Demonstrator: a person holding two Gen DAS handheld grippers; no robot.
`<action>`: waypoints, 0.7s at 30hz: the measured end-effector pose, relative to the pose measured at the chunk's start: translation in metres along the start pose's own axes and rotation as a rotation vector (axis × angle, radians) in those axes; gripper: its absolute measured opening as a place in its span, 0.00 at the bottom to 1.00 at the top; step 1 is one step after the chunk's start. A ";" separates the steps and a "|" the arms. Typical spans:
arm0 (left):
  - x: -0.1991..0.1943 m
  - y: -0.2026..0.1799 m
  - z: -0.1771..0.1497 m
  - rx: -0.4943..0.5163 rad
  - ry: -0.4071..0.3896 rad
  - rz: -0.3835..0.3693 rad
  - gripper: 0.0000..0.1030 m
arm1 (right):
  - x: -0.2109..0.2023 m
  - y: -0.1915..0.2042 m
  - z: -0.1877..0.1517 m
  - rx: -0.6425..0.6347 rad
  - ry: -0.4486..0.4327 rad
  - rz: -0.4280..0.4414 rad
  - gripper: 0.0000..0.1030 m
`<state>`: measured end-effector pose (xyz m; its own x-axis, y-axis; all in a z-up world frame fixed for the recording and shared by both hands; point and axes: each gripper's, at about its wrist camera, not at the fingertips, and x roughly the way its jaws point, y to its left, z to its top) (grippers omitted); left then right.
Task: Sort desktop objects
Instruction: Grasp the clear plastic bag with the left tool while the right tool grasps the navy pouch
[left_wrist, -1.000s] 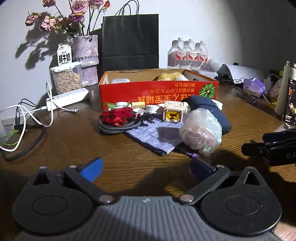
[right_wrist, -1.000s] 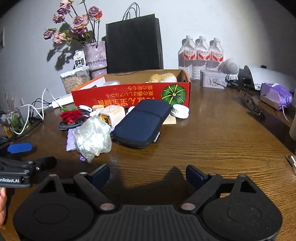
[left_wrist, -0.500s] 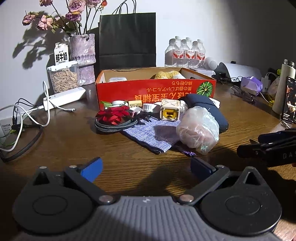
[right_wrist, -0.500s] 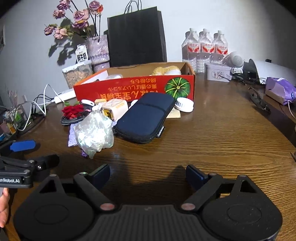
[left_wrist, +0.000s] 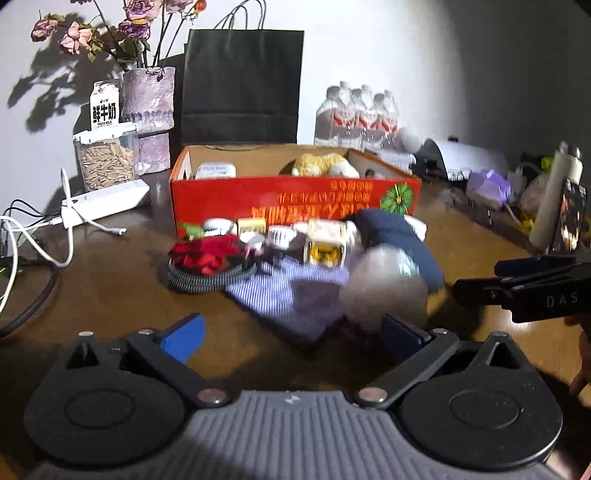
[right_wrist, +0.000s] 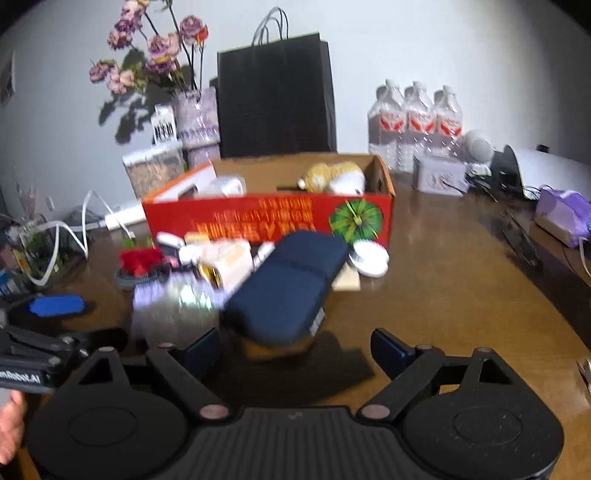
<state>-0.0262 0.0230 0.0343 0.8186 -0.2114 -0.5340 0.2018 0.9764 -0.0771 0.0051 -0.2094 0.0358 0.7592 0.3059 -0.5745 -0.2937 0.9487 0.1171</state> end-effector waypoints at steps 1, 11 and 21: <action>0.002 0.000 0.004 -0.009 -0.003 -0.020 1.00 | 0.004 0.000 0.005 0.004 -0.003 0.009 0.84; 0.032 -0.018 0.021 0.043 0.019 -0.249 1.00 | 0.066 0.005 0.047 0.013 0.070 -0.023 0.85; 0.038 -0.029 0.011 0.053 0.087 -0.218 0.44 | 0.098 0.009 0.045 0.057 0.141 -0.050 0.74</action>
<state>0.0048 -0.0135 0.0252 0.7038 -0.4102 -0.5801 0.3986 0.9038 -0.1555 0.1025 -0.1671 0.0169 0.6819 0.2478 -0.6881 -0.2209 0.9667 0.1293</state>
